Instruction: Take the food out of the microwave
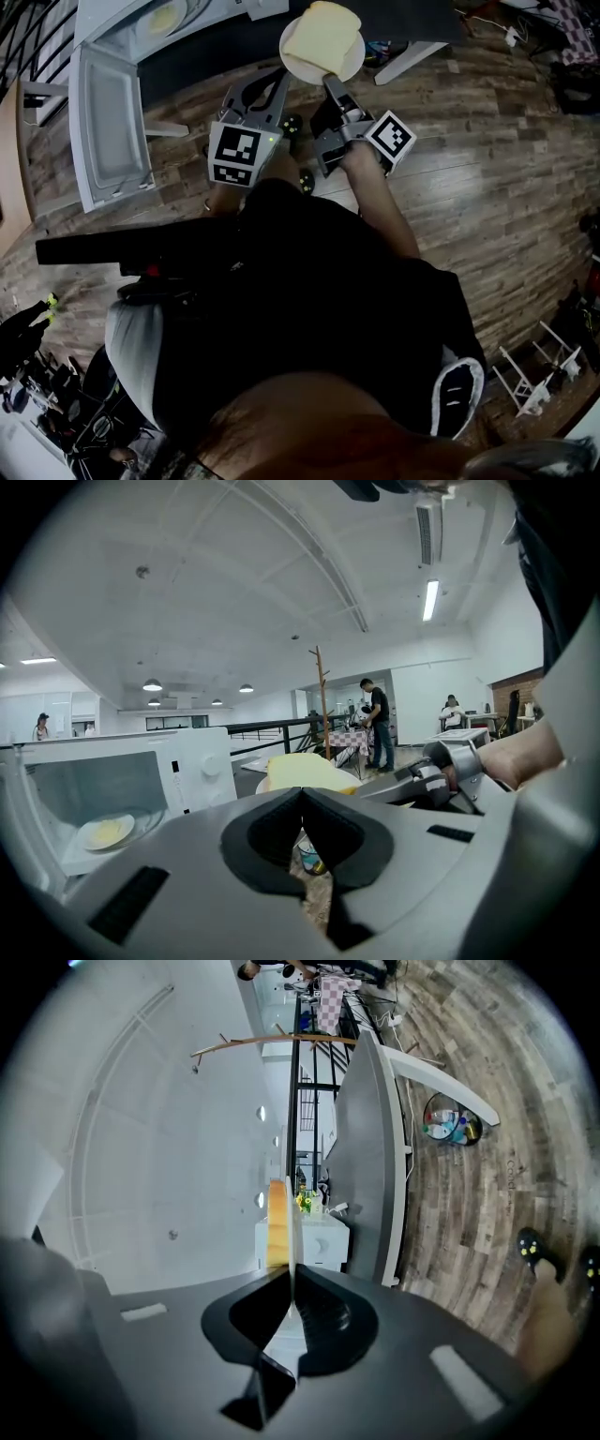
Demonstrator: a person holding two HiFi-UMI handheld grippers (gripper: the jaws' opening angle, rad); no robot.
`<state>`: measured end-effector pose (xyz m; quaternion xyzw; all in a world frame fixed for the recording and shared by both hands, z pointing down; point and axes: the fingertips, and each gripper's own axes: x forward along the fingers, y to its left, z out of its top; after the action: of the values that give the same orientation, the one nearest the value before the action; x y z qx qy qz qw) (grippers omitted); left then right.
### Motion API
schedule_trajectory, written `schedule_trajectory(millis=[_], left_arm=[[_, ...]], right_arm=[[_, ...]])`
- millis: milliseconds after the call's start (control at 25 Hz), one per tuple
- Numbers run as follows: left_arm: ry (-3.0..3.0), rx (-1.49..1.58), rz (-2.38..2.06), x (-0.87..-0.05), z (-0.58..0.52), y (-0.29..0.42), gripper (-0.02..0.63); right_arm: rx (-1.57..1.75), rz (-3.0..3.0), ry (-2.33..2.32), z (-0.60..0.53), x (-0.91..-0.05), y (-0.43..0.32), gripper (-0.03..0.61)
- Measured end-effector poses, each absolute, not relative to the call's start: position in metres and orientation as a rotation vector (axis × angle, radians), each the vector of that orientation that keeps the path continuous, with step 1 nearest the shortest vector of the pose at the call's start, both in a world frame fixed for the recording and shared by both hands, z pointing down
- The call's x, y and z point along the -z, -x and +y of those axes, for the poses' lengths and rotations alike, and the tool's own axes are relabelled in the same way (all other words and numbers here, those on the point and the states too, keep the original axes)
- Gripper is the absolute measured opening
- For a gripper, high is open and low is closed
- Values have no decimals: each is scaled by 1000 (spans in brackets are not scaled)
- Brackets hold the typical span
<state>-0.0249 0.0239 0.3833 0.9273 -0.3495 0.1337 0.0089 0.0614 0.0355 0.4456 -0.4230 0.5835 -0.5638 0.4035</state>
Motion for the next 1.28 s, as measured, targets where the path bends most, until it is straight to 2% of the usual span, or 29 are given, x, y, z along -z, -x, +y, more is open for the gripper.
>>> schedule_trajectory(millis=[720, 1280], left_arm=[[-2924, -406, -980, -391, -15, -50, 6], [-2862, -402, -1086, -388, -66, -87, 6]], right_arm=[[1363, 1412, 1118, 0, -449, -151, 9], [1419, 1446, 1096, -56, -445, -201, 11]])
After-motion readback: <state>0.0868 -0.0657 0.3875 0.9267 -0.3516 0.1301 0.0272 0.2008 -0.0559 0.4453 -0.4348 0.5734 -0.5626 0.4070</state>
